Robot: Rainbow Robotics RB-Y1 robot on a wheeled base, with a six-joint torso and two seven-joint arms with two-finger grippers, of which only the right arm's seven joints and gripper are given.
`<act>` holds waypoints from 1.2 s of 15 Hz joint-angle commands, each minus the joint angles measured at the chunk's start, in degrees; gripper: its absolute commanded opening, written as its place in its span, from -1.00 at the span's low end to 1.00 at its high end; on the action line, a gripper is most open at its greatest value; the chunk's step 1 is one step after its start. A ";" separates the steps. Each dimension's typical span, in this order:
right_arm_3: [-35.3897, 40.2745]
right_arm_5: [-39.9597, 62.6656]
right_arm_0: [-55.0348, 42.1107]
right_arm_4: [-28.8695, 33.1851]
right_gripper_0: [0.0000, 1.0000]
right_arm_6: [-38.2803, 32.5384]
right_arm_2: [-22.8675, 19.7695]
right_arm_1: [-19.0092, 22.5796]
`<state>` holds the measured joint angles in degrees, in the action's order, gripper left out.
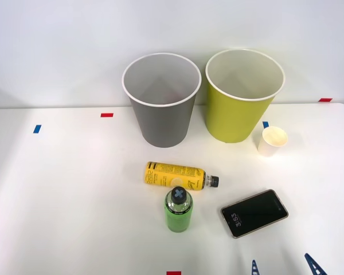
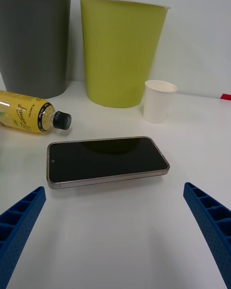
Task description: Put cans in the gray bin, plastic bottles in the light green bin
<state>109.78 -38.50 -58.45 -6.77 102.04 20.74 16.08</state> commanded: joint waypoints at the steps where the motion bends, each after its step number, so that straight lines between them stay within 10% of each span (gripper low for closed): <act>1: 0.00 0.00 0.00 0.00 1.00 0.00 0.00 0.00; 18: 0.00 0.00 0.00 0.00 1.00 0.00 0.00 0.00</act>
<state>109.78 -38.50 -58.45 -6.77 102.04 20.74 16.08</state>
